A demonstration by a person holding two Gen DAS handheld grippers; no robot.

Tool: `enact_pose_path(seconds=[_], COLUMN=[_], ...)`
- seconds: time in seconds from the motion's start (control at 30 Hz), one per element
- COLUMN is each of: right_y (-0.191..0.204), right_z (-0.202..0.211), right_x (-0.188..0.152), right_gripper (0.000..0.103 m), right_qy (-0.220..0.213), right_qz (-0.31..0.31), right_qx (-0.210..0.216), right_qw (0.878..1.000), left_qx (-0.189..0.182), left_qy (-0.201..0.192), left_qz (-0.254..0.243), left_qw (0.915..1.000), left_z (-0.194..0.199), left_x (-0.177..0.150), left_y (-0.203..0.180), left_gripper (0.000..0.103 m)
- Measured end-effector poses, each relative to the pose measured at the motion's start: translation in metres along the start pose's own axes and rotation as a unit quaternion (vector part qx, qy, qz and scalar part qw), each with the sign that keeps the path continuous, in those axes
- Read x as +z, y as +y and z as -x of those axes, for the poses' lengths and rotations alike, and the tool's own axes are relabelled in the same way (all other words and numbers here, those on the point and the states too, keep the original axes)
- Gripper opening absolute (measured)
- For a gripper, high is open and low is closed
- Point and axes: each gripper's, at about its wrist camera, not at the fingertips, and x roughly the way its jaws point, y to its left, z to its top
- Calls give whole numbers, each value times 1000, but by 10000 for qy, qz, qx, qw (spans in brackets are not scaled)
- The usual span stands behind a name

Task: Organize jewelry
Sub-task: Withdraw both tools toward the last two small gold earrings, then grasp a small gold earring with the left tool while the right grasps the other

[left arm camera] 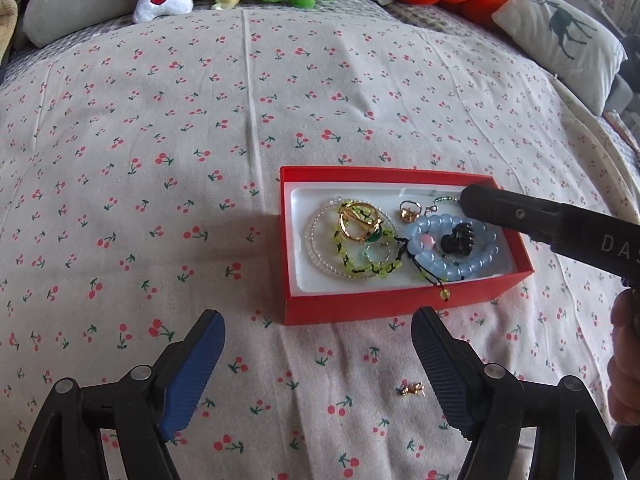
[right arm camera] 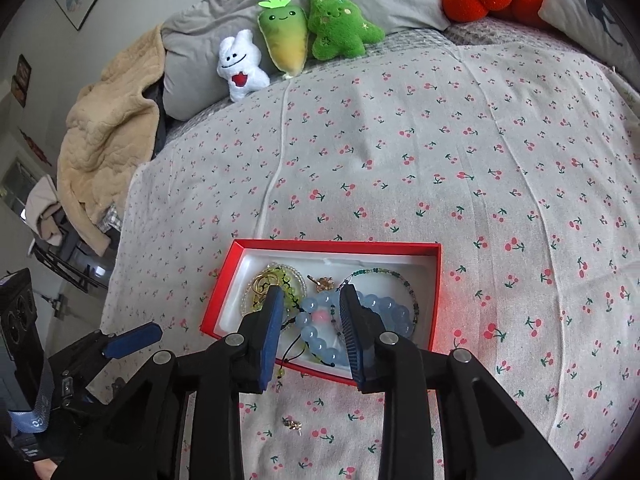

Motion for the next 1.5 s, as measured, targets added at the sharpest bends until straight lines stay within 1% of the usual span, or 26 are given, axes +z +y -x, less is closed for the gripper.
enact_pose_path(seconds=[0.07,0.13,0.2,0.27,0.33,0.43,0.63,0.7,0.77,0.8,0.87,0.9,0.97,1.07,1.2,1.3,1.5], right_y=[3,5,8,9,11,11,6,4,3,2,1,1,2,2,3,5,8], right_z=[9,18,28,37,44,51,48,46,42,40,37,35,32,27,23,21,18], right_x=[-3,-8,-14,-22,-31,-45,-73,-81,-88,-91,-97,-99,-102,-104,-103,-102,-102], right_gripper=[31,33,41,62,67,67,68,68,68,68,68,68,68,68,68,68,68], right_qy=[4,18,42,64,120,279,747,875,1021,1081,1174,1209,1257,1351,1423,1444,1506], right_qz=[57,115,190,259,361,533,757,823,922,974,1066,1108,1180,1210,1138,1078,1083], right_qx=[-3,-17,-62,-108,-118,-241,-638,-766,-864,-893,-938,-962,-1000,-1046,-1034,-1005,-1010], right_qw=[10000,9999,9998,9996,9992,9979,9923,9898,9867,9853,9829,9818,9799,9778,9778,9785,9774], left_qx=[46,90,137,199,269,212,-267,-421,-561,-615,-709,-747,-820,-933,-941,-864,-671], left_qy=[48,129,245,366,481,656,924,1022,1100,1149,1239,1291,1408,1533,1521,1521,1475], left_qz=[20,-28,-163,-348,-529,-643,-670,-733,-878,-952,-1055,-1064,-1029,-941,-854,-810,-976], left_qw=[10000,9999,9995,9985,9971,9955,9931,9912,9885,9869,9841,9831,9813,9792,9802,9813,9819], left_z=[4,8,10,10,10,9,9,11,12,12,10,8,3,-6,-15,-22,-31], left_x=[-5,-12,-21,-30,-40,-56,-83,-90,-97,-101,-106,-108,-112,-115,-113,-109,-107], left_y=[1,-1,-4,-7,-10,-11,-10,-10,-13,-14,-15,-15,-14,-14,-17,-20,-28], left_gripper=[87,89,89,89,89,89,89,86,77,74,61,58,48,40,39,39,39])
